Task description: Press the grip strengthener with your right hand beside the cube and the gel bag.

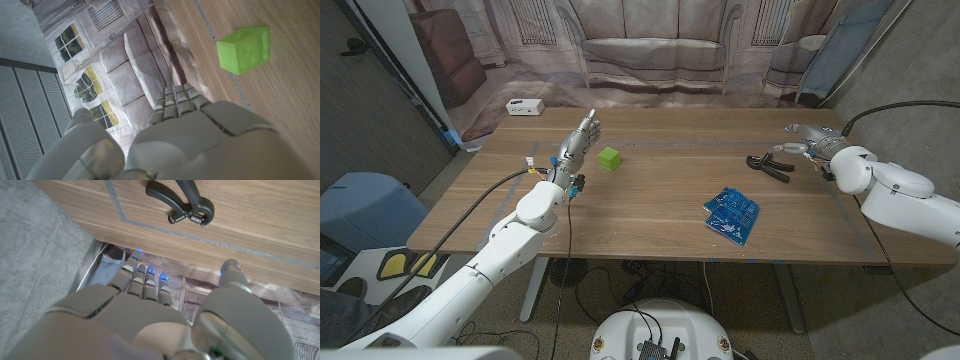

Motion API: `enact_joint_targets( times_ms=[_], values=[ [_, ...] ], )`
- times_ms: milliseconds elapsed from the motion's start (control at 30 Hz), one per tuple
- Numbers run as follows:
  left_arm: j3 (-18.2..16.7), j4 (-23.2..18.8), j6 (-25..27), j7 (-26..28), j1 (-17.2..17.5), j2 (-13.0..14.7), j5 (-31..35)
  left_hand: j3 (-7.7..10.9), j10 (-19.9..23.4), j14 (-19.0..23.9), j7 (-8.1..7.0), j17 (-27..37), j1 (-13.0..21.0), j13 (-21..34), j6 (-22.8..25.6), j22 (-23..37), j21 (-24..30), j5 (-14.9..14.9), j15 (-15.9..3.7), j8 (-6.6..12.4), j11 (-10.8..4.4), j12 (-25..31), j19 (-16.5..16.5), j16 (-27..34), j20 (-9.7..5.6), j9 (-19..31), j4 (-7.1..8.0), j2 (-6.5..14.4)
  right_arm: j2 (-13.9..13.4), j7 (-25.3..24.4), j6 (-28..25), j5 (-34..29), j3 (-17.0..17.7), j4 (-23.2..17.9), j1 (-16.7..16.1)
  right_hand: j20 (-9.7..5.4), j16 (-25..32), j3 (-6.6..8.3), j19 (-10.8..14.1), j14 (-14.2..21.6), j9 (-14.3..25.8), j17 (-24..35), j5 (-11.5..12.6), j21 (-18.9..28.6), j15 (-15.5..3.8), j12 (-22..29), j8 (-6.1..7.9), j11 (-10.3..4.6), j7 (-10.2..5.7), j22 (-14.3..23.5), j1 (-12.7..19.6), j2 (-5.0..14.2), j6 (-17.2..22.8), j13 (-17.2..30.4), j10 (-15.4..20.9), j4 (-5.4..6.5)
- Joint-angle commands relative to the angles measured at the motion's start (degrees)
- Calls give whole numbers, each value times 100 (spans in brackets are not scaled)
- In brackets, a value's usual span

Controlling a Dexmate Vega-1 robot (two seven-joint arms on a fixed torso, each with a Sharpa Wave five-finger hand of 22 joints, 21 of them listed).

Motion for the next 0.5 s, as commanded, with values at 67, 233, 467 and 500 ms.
enact_joint_targets(
  times_ms=[67,233,467,500],
  values=[
    [-31,-110,71,46,45,46,17,2,56,27,-8,10,53,10,54,26,9,-11,-4,-12,-1,-27,11,-9,34,28,-40,37,77,372,-191,-237,-458,162,459,7,-16,-14,-59,-67,24,9,-7,-24,-2,-23,-9,-8,85,11,74,-67,-59,22,-86,-11],
    [-28,-137,109,43,48,57,8,4,58,34,-5,10,57,10,58,26,7,-11,-2,-12,-6,-28,11,-8,36,28,-42,43,184,412,-163,-286,-580,288,575,10,-29,-7,-70,-102,25,6,-10,-23,22,-38,-26,-18,125,11,123,-93,-146,23,-148,-26],
    [-38,-159,110,80,58,51,25,8,60,39,-2,10,62,10,63,26,4,-13,-6,-13,-1,-31,8,-9,43,28,-46,53,287,575,-189,-448,-794,441,771,12,-54,6,-70,-180,26,3,-14,-16,4,-66,-58,-52,163,11,205,-138,-345,25,-278,-43],
    [-38,-158,105,78,59,48,23,8,59,43,-1,10,63,10,66,26,5,-13,-8,-12,0,-32,10,-8,41,28,-47,55,302,580,-185,-452,-806,464,783,13,-60,6,-74,-197,26,2,-14,-17,13,-67,-59,-48,166,11,211,-144,-362,25,-289,-44]
  ],
)
